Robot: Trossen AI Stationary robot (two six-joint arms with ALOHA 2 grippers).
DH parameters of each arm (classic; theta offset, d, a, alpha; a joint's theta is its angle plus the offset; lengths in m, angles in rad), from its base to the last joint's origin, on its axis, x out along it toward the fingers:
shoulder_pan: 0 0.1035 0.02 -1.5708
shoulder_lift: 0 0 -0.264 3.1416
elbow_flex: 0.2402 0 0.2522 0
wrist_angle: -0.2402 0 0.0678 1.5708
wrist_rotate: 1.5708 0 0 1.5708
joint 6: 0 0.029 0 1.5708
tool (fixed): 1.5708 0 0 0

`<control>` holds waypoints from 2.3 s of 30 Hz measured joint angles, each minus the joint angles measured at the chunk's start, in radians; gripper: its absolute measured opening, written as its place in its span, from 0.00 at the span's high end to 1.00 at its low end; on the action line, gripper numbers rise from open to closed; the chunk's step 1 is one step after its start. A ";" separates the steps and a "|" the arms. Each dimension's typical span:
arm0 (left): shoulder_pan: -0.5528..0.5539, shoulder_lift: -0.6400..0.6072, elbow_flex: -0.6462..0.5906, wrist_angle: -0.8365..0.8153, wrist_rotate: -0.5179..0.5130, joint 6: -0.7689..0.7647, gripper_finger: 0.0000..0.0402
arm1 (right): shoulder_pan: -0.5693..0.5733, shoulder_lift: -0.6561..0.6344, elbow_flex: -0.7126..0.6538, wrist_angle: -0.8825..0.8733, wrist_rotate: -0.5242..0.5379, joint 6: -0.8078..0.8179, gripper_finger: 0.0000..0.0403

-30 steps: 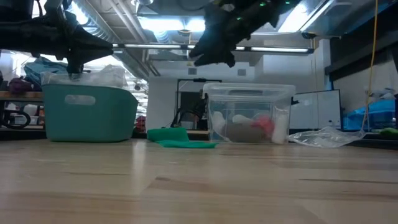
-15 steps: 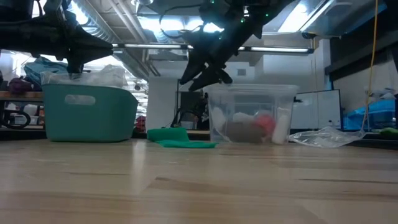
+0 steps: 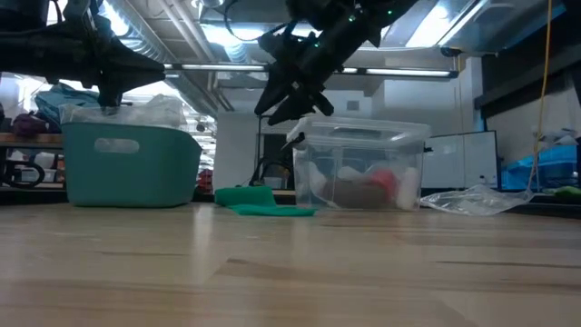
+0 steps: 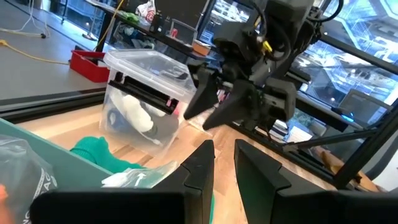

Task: Roll bandage
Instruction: Move the green bandage to the center of the table

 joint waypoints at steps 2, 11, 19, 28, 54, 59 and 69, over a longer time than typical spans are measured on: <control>0.000 0.000 0.000 0.000 0.000 0.005 0.86 | 0.006 0.000 0.019 -0.001 -0.008 -0.003 0.56; 0.000 0.000 0.000 0.000 0.000 0.018 0.86 | 0.129 0.000 0.046 -0.051 -0.070 0.028 0.56; 0.000 0.000 0.000 -0.003 0.000 0.015 0.86 | 0.220 0.025 0.047 -0.085 0.137 0.053 0.56; 0.000 0.000 0.001 -0.039 0.000 0.015 0.86 | 0.198 0.160 0.046 -0.110 0.139 0.079 0.56; 0.000 0.004 0.001 -0.082 0.000 0.071 0.86 | 0.146 0.273 0.048 -0.264 -0.005 0.165 0.99; 0.000 0.004 0.001 -0.081 0.000 0.070 0.86 | 0.198 0.293 0.053 -0.296 -0.009 0.165 0.94; 0.000 0.005 0.000 -0.080 0.000 0.068 0.86 | 0.270 0.287 0.051 -0.458 -0.283 0.165 0.99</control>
